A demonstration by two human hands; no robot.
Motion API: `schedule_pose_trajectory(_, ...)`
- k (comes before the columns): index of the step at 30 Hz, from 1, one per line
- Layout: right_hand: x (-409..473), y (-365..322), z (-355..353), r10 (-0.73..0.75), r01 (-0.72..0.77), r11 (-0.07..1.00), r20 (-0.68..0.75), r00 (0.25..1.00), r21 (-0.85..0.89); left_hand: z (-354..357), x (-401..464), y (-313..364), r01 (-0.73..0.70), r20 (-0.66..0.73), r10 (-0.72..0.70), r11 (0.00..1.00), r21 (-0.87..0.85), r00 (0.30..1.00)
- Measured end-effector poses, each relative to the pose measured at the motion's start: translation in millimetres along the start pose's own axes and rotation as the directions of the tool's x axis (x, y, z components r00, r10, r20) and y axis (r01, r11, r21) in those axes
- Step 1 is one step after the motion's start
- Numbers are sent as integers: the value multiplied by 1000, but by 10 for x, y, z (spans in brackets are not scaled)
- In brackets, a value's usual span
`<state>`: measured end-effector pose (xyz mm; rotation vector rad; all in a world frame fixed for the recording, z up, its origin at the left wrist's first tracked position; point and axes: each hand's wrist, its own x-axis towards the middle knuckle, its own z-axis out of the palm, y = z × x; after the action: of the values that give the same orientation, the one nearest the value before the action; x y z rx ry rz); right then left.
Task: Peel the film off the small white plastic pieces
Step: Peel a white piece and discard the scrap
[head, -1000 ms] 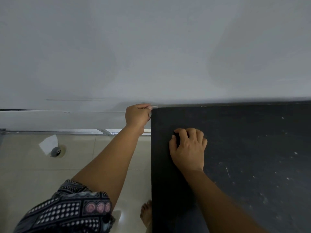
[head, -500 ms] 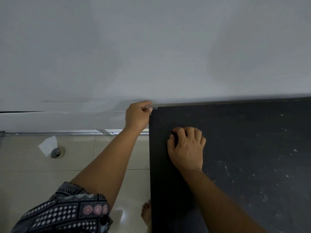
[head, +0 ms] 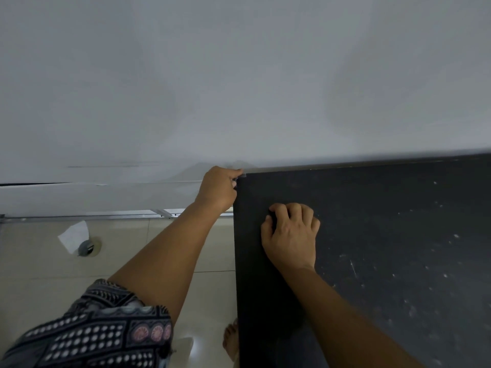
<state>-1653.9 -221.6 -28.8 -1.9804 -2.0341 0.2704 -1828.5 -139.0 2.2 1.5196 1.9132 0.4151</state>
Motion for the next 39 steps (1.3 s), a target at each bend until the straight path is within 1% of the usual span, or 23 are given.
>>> schedule_pose_trajectory(3,-2,-11,-13,4,-4,1000,-3,1000,10,-20,-40,59,-24,-10,25,996,81,1000)
schedule_pose_trajectory(6,5,-1,-28,-1,1,1000,8,1000,25,-18,-103,73,19,-60,-8,984,178,998)
schedule_pose_trajectory(9,16,14,-80,-4,1,998,45,999,65,32,-259,58,50,-71,-37,982,183,997)
schedule_pose_trajectory(14,39,61,-303,-57,37,995,229,972,91,186,-712,62,43,-153,-10,976,214,988)
schedule_pose_trajectory(16,-1,84,-428,-76,47,992,257,963,117,220,-910,70,44,-188,1,971,237,982)
schedule_pose_trajectory(20,-153,120,-696,-110,81,990,265,958,118,247,-1299,162,16,-229,40,971,238,973)
schedule_pose_trajectory(24,-341,173,-958,-167,148,985,295,941,85,253,-1670,305,38,-215,25,958,285,976)
schedule_pose_trajectory(29,-636,282,-1227,-276,283,959,350,895,33,278,-2174,498,88,-196,-14,922,376,980)
schedule_pose_trajectory(32,-853,376,-1392,-308,314,948,353,883,42,345,-2489,591,110,-196,-35,916,386,980)
schedule_pose_trajectory(39,-1450,525,-1639,-323,328,944,326,889,41,525,-3164,719,127,-179,-60,911,393,982)
